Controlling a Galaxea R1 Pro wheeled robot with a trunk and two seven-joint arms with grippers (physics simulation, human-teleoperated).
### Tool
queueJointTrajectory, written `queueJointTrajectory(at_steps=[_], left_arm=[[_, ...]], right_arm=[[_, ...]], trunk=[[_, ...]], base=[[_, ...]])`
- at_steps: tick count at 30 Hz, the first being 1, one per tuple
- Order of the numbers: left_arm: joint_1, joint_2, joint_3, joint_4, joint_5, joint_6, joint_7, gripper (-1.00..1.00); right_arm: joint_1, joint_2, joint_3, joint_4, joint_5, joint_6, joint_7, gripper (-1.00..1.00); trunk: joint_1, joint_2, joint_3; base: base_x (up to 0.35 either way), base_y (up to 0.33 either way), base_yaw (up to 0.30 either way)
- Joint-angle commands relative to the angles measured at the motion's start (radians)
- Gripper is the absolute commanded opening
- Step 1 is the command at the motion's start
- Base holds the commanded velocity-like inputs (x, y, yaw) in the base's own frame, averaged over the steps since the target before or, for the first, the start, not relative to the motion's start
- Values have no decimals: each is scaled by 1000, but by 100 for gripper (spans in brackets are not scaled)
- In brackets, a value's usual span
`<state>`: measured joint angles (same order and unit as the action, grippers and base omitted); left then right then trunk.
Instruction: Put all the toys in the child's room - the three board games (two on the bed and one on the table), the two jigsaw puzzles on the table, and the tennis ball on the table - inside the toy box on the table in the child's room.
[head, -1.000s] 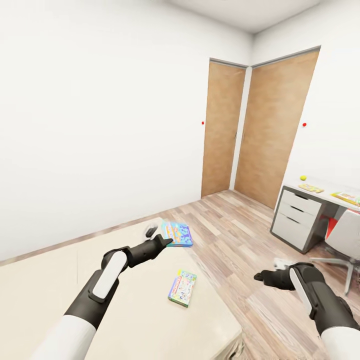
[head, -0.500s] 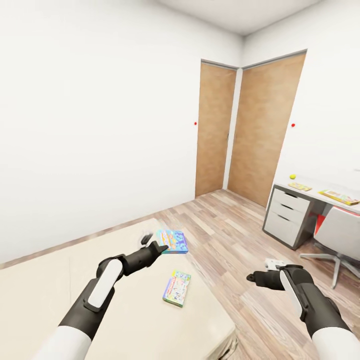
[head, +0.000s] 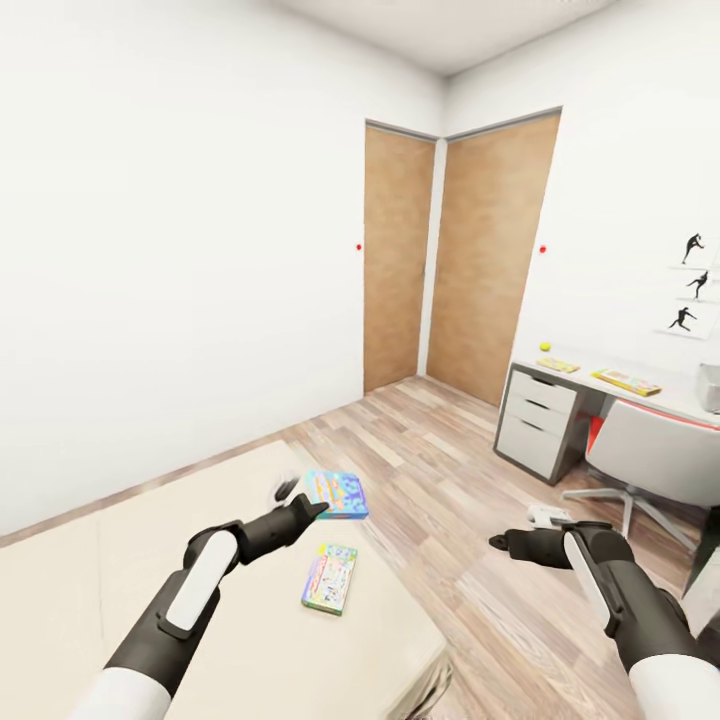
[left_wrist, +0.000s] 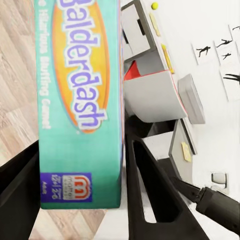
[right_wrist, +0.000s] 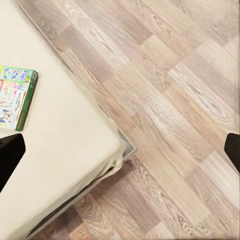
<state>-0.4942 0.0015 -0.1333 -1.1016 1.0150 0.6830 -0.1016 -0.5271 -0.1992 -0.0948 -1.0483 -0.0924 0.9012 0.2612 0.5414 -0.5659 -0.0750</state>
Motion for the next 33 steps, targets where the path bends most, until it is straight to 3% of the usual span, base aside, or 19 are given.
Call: queueJointTrajectory(at_steps=[1,2,9,33], left_arm=[[0,0,0,0,2,3,6,-100],[0,-2,-1,0,1,3,44,-100],[1,-4,-3,0,1,3,92,-100],[3,4,-1,-3,13,3,72,-100]], right_arm=[[-1,0,-1,-1,-7,5,-1,100],[-1,0,-2,0,-6,5,1,100],[-3,-1,-4,4,-7,5,3,100],[-2,-1,-3,5,-2,7,4,100]], trunk=[[0,-2,-2],[0,-2,-2],[0,-2,-2],[0,-2,-2]], base=[[0,0,-279],[0,0,-283],[0,0,-285],[0,0,-288]])
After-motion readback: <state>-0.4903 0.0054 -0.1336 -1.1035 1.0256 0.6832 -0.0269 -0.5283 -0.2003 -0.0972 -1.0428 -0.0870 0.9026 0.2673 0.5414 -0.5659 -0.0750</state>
